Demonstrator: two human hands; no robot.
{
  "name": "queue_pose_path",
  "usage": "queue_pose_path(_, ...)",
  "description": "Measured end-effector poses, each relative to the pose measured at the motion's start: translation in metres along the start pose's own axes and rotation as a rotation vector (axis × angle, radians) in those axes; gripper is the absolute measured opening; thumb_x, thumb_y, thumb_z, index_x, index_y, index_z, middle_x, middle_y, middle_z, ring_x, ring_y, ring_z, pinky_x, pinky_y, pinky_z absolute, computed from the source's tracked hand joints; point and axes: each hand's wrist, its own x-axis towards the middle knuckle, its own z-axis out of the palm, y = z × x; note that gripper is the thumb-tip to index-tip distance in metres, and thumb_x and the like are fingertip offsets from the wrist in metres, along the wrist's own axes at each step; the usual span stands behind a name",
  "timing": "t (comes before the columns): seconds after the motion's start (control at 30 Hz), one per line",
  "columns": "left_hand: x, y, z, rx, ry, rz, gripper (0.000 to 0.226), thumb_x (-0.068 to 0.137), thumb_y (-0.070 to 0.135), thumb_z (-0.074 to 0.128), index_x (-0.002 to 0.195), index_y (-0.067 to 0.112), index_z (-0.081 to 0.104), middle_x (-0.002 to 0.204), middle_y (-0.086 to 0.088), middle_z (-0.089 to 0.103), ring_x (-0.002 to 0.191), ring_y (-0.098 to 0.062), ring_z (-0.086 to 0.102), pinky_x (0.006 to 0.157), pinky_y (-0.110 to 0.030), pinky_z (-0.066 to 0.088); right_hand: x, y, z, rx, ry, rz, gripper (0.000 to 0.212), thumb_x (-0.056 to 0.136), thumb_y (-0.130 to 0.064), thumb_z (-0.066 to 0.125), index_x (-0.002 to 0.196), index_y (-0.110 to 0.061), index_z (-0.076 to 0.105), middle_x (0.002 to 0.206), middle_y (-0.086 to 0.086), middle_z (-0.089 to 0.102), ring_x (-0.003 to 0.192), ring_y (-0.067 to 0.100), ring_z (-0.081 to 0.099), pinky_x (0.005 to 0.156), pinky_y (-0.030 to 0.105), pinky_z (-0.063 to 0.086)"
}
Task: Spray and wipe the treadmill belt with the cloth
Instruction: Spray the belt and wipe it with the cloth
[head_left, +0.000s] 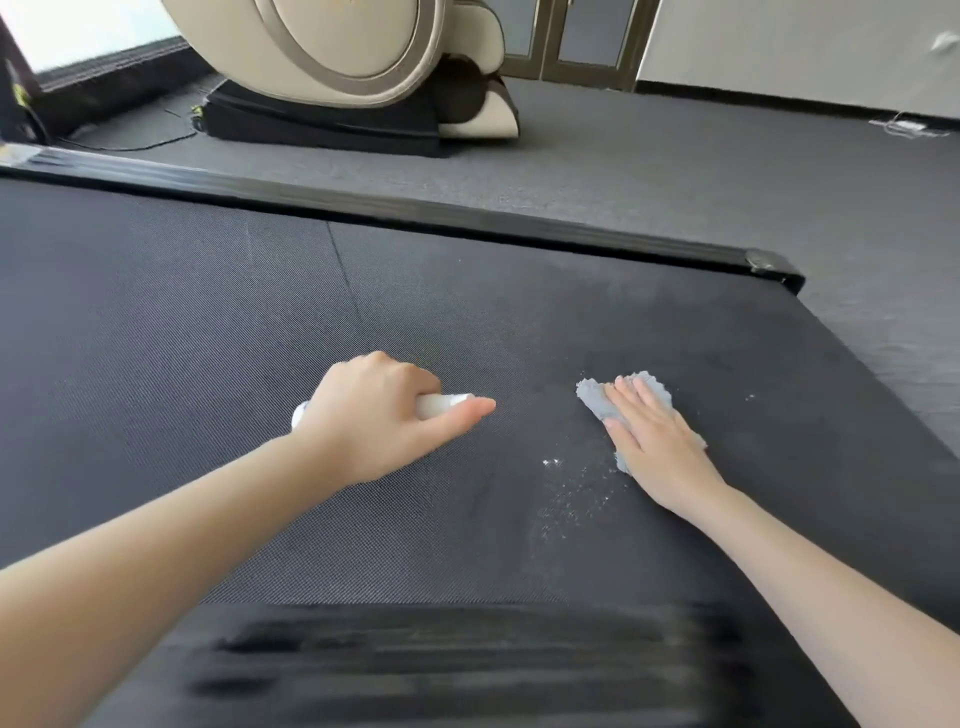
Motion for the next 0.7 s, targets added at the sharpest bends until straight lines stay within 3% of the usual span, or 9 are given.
queue_pose_path(0.37, -0.010, 0.043, 0.010, 0.098, -0.172, -0.102, 0.086, 0.060, 0.093, 0.011, 0.056, 0.012, 0.039, 0.049, 0.002, 0.044, 0.049, -0.016, 0.044, 0.051, -0.030, 0.031, 0.019, 0.035, -0.002, 0.014, -0.006, -0.239, 0.050, 0.103, -0.031, 0.029, 0.151, -0.019, 0.021, 0.159, -0.008, 0.012, 0.146, 0.004, -0.001, 0.118, 0.025, 0.003)
queue_pose_path(0.5, -0.016, 0.052, 0.010, 0.135, -0.214, -0.097, 0.084, 0.060, 0.092, 0.013, 0.055, 0.013, 0.039, 0.048, 0.002, 0.044, 0.048, -0.016, 0.044, 0.054, -0.031, 0.037, 0.020, 0.043, -0.002, 0.031, 0.000, -0.279, 0.051, 0.103, -0.032, 0.030, 0.151, -0.020, 0.020, 0.159, -0.010, 0.012, 0.146, 0.002, -0.001, 0.117, 0.024, 0.002)
queue_pose_path(0.7, -0.024, 0.060, 0.016, 0.244, -0.267, -0.065, 0.075, 0.061, 0.084, 0.009, 0.054, 0.016, 0.039, 0.047, 0.002, 0.042, 0.046, -0.012, 0.039, 0.048, -0.027, 0.026, 0.019, 0.046, 0.002, 0.059, 0.048, -0.289, 0.050, 0.102, -0.033, 0.032, 0.150, -0.022, 0.023, 0.158, -0.011, 0.015, 0.146, 0.002, 0.001, 0.116, 0.024, 0.002)
